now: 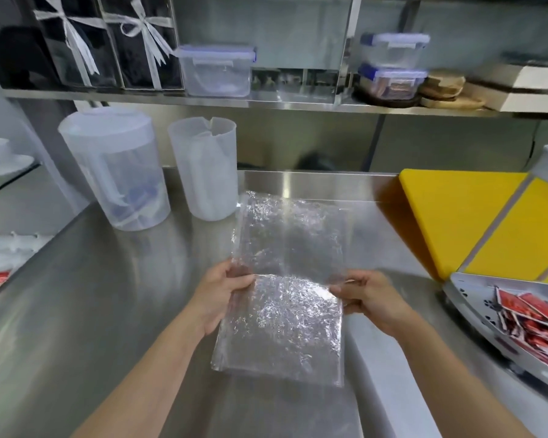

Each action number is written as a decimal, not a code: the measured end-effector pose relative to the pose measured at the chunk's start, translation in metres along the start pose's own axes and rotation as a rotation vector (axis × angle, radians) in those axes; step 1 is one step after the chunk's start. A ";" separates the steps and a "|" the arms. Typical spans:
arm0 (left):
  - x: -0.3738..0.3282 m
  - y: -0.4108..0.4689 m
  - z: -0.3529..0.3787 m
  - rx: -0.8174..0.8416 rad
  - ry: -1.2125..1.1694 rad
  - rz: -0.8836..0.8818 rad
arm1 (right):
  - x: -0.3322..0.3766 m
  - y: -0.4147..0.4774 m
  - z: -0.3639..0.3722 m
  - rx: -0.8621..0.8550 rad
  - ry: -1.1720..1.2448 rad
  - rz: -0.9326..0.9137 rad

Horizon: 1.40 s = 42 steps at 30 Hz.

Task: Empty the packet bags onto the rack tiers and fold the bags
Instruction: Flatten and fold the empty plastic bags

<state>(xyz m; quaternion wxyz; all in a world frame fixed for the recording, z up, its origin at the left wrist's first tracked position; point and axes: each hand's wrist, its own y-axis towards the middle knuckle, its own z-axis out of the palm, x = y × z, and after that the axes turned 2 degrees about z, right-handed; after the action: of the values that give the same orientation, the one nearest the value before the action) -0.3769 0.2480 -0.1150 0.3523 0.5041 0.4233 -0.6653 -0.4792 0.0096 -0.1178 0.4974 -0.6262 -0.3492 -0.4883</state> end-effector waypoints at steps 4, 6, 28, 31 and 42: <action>0.003 0.001 -0.005 -0.011 0.036 0.014 | -0.001 -0.007 -0.007 0.013 0.106 -0.062; 0.003 0.000 -0.007 0.041 0.054 0.011 | -0.003 -0.011 -0.013 0.053 0.148 -0.069; -0.007 0.002 0.070 0.790 0.511 -0.032 | 0.034 -0.029 -0.015 0.252 -0.433 -0.298; 0.003 0.002 0.079 0.598 0.441 0.082 | 0.037 -0.032 -0.008 -0.012 -0.497 -0.340; -0.007 -0.003 0.076 0.298 0.032 0.112 | 0.004 -0.038 -0.014 0.059 0.247 0.058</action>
<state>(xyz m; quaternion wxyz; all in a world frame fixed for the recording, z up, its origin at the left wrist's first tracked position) -0.4061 0.1800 -0.0972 0.3031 0.5842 0.2967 -0.6920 -0.5166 0.0058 -0.1024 0.5684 -0.5564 -0.2814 -0.5368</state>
